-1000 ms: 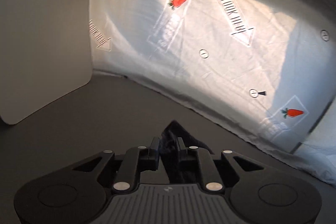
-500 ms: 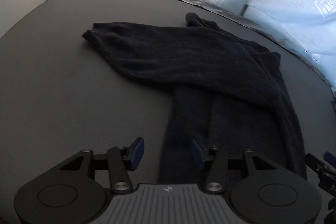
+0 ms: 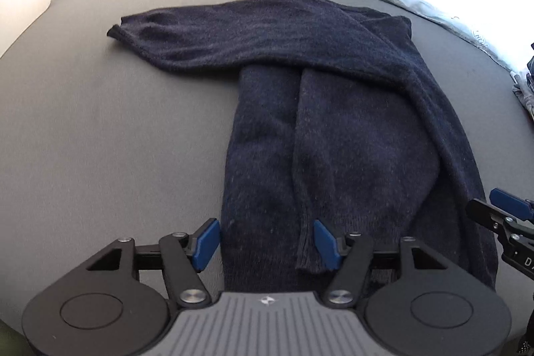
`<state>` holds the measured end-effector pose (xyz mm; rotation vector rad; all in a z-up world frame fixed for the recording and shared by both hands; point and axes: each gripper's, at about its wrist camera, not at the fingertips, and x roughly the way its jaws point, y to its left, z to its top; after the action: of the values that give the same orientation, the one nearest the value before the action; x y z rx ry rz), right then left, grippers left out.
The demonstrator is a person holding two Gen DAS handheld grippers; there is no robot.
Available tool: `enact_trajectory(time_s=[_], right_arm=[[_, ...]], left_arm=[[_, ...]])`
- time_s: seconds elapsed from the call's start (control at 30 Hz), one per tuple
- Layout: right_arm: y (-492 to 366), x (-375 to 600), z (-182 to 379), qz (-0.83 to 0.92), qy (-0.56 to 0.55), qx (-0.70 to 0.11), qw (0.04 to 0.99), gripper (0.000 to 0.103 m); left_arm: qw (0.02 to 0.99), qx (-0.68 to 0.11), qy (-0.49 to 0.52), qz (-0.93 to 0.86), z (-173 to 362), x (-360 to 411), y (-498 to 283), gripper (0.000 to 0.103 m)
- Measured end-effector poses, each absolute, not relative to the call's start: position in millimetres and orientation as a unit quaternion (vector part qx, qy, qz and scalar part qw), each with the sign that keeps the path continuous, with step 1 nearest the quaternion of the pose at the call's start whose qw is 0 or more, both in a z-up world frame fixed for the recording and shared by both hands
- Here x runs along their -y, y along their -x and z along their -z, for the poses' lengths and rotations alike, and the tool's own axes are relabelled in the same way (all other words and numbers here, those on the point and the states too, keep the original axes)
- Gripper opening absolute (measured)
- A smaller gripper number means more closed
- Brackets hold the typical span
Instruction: Fold clothes
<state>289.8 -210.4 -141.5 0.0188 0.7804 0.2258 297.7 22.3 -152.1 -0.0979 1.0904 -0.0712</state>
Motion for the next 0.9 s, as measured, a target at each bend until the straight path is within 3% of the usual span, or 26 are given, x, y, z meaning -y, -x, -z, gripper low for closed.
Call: enact_trajectory(time_s=[0.2, 0.43, 0.63, 0.8, 0.9], right_arm=[[-281.2, 198.3, 154.7, -0.107, 0.005, -0.407, 0.907, 0.053], [-278.3, 203.8, 155.7, -0.105, -0.039, -0.409, 0.905, 0.010], [-275.6, 220.9, 145.8, -0.135, -0.143, -0.389, 0.900, 0.002], [-278.5, 235.2, 138.4, -0.146, -0.246, -0.365, 0.886, 0.001], [-279.4, 226.3, 134.7, -0.111, -0.187, -0.374, 0.902, 0.012]], left_arm=[[0.845, -0.532, 0.039, 0.035, 165.3, -26.0, -288.7, 0.075], [0.840, -0.539, 0.041, 0.047, 170.0, -34.1, -291.2, 0.081], [0.838, -0.542, 0.034, 0.052, 172.1, -34.9, -293.8, 0.084], [0.838, -0.542, 0.029, 0.056, 173.7, -35.6, -294.8, 0.085], [0.838, -0.542, 0.026, 0.058, 174.6, -36.0, -295.4, 0.086]])
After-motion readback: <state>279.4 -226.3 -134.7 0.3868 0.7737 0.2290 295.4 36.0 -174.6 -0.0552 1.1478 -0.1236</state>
